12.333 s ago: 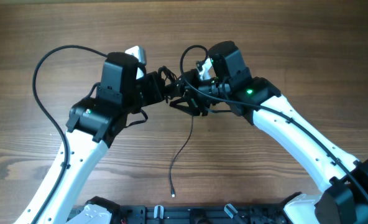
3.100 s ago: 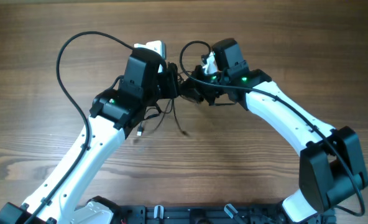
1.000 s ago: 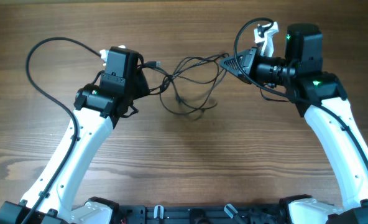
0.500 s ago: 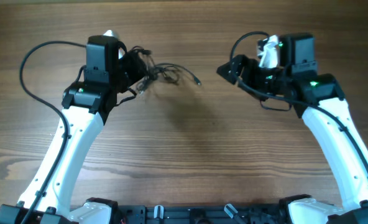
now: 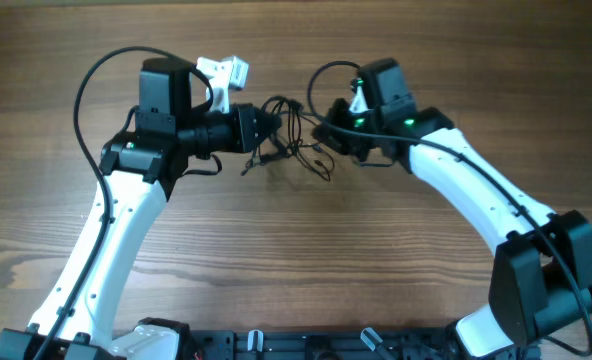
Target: Untangle cables
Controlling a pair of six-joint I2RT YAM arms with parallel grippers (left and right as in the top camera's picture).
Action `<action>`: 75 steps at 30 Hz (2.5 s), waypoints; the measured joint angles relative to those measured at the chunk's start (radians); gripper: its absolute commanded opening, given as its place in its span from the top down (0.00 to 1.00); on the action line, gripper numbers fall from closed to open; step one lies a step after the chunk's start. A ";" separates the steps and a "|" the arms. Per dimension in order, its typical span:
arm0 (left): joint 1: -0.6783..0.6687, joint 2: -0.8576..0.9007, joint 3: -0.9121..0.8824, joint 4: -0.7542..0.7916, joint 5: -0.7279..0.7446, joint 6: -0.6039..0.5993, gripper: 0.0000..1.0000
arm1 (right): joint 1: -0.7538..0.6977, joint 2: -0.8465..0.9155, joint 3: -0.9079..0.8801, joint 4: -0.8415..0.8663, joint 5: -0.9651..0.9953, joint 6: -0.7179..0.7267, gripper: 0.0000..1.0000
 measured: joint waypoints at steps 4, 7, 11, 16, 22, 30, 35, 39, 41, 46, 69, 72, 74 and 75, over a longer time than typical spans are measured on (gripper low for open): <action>0.035 0.004 -0.001 -0.205 -0.473 -0.186 0.96 | -0.293 -0.051 0.003 -0.268 -0.038 -0.146 0.96; 0.062 0.004 -0.001 -0.226 -0.657 -0.384 0.96 | -0.394 -0.085 0.003 -0.359 -0.038 -0.196 0.54; 0.079 0.004 -0.005 -0.051 -0.655 -0.429 0.96 | -0.358 -0.088 0.003 -0.374 -0.035 -0.299 0.25; 0.025 0.004 -0.004 0.042 -0.238 -0.007 0.96 | -0.222 -0.088 -0.002 -0.137 -0.189 -0.294 0.28; 0.006 0.004 -0.004 0.043 -0.117 0.086 0.96 | -0.074 -0.085 -0.002 -0.030 -0.232 0.125 0.27; 0.006 0.004 -0.004 0.042 -0.092 0.095 0.96 | 0.061 0.098 -0.004 0.193 -0.205 0.581 0.41; 0.004 0.004 -0.004 0.035 -0.092 0.097 0.96 | 0.061 0.158 -0.004 0.341 -0.247 0.671 0.96; -0.001 0.004 -0.001 -0.032 -0.202 0.063 0.96 | 0.045 0.161 -0.006 0.416 -0.391 0.414 0.96; 0.004 0.004 -0.001 -0.130 -0.388 -0.027 0.96 | 0.010 0.160 0.000 0.278 -0.436 0.203 0.96; 0.033 0.004 -0.001 -0.293 -0.748 -0.298 0.91 | -0.176 0.135 -0.002 0.053 -0.410 -0.085 0.96; 0.181 -0.047 0.002 0.239 0.183 -0.069 0.00 | -0.360 -0.230 -0.002 -0.134 -0.422 -0.755 0.00; 0.149 -0.029 0.006 -0.089 -0.158 -0.175 0.00 | -0.283 -0.258 -0.002 -0.138 -0.330 -0.704 0.00; 0.143 -0.001 0.003 -0.256 -0.381 -0.270 0.00 | -0.218 -0.253 -0.002 -0.140 -0.258 -0.665 0.00; 0.144 0.018 0.002 -0.300 -0.492 -0.321 0.00 | -0.192 -0.250 -0.002 -0.140 -0.240 -0.659 0.00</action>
